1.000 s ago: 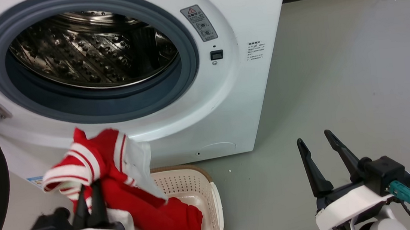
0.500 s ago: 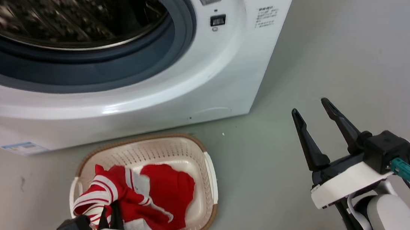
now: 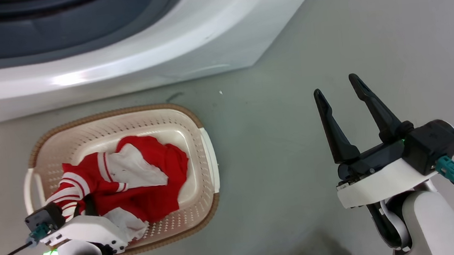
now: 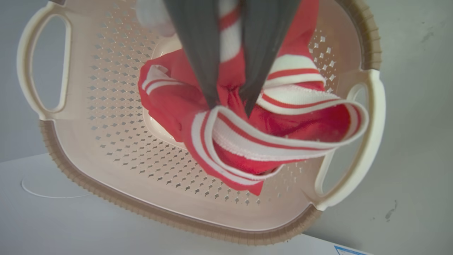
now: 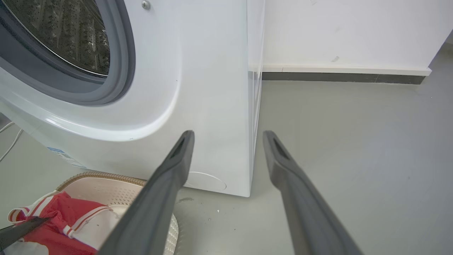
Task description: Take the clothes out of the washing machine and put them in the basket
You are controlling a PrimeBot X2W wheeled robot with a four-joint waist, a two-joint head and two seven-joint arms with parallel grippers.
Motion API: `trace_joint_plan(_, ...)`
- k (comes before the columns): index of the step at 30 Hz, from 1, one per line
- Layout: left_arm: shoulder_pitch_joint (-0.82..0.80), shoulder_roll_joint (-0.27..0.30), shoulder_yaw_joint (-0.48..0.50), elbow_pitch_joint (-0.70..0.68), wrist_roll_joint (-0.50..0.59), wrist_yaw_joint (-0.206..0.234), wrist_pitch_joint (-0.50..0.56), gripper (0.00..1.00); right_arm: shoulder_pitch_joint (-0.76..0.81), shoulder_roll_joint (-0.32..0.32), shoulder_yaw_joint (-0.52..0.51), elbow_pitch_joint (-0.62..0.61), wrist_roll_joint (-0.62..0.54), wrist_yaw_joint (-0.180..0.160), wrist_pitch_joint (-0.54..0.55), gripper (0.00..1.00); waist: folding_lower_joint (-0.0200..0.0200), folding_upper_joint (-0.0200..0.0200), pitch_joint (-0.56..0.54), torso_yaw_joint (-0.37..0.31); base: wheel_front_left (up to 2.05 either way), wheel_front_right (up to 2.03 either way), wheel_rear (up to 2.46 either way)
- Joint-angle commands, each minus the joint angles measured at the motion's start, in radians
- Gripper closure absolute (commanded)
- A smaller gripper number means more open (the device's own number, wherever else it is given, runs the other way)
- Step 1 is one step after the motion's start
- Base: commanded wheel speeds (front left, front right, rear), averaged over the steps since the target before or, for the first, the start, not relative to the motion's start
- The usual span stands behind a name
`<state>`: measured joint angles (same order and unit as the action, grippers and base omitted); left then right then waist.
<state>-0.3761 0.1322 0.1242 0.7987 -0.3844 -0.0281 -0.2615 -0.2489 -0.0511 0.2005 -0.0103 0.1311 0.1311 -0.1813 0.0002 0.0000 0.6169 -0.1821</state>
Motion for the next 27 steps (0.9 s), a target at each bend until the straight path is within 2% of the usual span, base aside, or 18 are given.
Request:
trace_joint_plan(1, -0.022, 0.006, 0.009, 0.013, 0.007, -0.003, -0.005, 1.0, -0.015, 0.002, 0.001, -0.004, 0.0, -0.001, -0.006, 0.0, -0.0002, 0.0, 0.057, -0.031, 0.0, 0.0, 0.0)
trace_joint_plan(12, -0.141, 0.038, 0.066, 0.197, 0.05, -0.014, -0.005, 0.98, -0.057, 0.002, 0.014, 0.013, 0.019, -0.001, -0.043, 0.0, -0.0002, 0.0, 0.157, -0.065, 0.0, 0.0, 0.0)
trace_joint_plan(13, -0.149, 0.042, 0.067, 0.206, 0.056, -0.013, -0.005, 0.67, -0.061, 0.002, 0.015, 0.016, 0.02, -0.001, -0.046, 0.0, -0.0002, 0.0, 0.159, -0.066, 0.0, 0.0, 0.0)
trace_joint_plan(14, -0.155, 0.044, 0.069, 0.217, 0.058, -0.014, -0.005, 0.27, -0.065, 0.002, 0.016, 0.02, 0.023, -0.001, -0.049, 0.0, -0.0002, 0.0, 0.16, -0.068, 0.0, 0.0, 0.0)
trace_joint_plan(15, -0.161, 0.046, 0.074, 0.226, 0.06, -0.012, -0.005, 0.0, -0.068, 0.002, 0.016, 0.026, 0.025, -0.001, -0.048, 0.0, -0.0002, 0.0, 0.157, -0.069, 0.0, 0.0, 0.0)
trace_joint_plan(20, -0.148, 0.033, 0.089, 0.252, 0.071, -0.024, -0.005, 0.0, -0.063, 0.002, 0.014, 0.066, 0.037, -0.001, -0.062, 0.0, -0.0002, 0.0, 0.094, -0.061, 0.0, 0.0, 0.0)
trace_joint_plan(27, -0.067, -0.002, 0.106, 0.239, 0.087, -0.052, -0.004, 0.0, -0.026, 0.001, 0.0, 0.138, 0.036, -0.001, -0.071, 0.0, -0.0002, 0.0, -0.098, -0.027, 0.0, 0.0, 0.0)
